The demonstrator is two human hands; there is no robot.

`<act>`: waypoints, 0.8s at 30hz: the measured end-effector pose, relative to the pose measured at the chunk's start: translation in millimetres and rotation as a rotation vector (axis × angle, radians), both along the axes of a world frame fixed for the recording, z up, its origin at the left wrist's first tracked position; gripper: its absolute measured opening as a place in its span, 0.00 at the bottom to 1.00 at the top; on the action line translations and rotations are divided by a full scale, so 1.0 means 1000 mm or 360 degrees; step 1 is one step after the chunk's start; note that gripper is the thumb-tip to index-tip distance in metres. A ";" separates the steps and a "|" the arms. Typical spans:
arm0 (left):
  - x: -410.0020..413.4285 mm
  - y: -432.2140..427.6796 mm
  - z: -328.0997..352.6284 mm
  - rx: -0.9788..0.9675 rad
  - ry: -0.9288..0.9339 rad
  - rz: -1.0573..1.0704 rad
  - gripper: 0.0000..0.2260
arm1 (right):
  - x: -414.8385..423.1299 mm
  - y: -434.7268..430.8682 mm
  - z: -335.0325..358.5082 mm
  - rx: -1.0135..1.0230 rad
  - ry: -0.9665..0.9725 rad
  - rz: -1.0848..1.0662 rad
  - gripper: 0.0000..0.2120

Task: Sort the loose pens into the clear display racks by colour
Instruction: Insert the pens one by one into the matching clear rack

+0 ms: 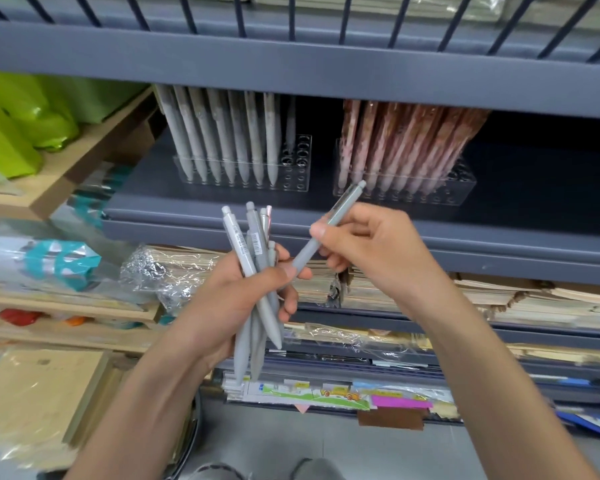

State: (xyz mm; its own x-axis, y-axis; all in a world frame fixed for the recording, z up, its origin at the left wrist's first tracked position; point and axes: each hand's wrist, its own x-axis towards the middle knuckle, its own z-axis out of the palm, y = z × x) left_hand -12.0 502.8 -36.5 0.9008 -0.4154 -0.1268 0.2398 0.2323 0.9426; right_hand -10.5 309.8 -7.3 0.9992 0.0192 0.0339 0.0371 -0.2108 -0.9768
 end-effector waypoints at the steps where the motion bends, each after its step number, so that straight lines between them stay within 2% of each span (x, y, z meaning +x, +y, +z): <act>1: 0.000 -0.002 -0.001 0.0001 -0.0006 0.0014 0.10 | 0.000 -0.001 -0.001 -0.0033 0.0018 -0.0011 0.07; 4: -0.003 -0.007 -0.005 -0.0010 0.0023 0.0060 0.11 | 0.001 -0.007 0.002 0.0062 0.0015 -0.0003 0.04; 6: -0.004 -0.006 -0.008 -0.0028 0.0070 0.0108 0.14 | 0.004 -0.009 0.007 0.0178 -0.0093 -0.0049 0.04; 9: -0.003 0.000 -0.011 -0.0022 0.0109 0.0235 0.11 | 0.014 -0.007 0.017 0.0316 -0.0379 -0.0329 0.03; 11: -0.001 0.005 -0.011 -0.0031 0.0155 0.0338 0.14 | 0.024 -0.003 0.022 0.0285 -0.0550 -0.0527 0.03; 13: 0.001 0.009 -0.010 -0.0074 0.0217 0.0414 0.19 | 0.035 0.004 0.024 0.0092 -0.0668 -0.0658 0.01; 15: 0.004 0.015 -0.008 -0.0110 0.0274 0.0459 0.20 | 0.045 0.015 0.026 -0.0138 -0.0740 -0.0717 0.06; 18: 0.009 0.022 -0.006 -0.0151 0.0289 0.0490 0.17 | 0.060 0.030 0.024 -0.0402 -0.0807 -0.0693 0.03; 22: 0.015 0.023 -0.005 -0.0118 0.0262 0.0508 0.12 | 0.076 0.037 0.027 -0.0719 -0.0855 -0.0652 0.09; 24: 0.015 0.023 -0.005 -0.0101 0.0264 0.0492 0.07 | 0.085 0.037 0.033 -0.0955 -0.0769 -0.0637 0.12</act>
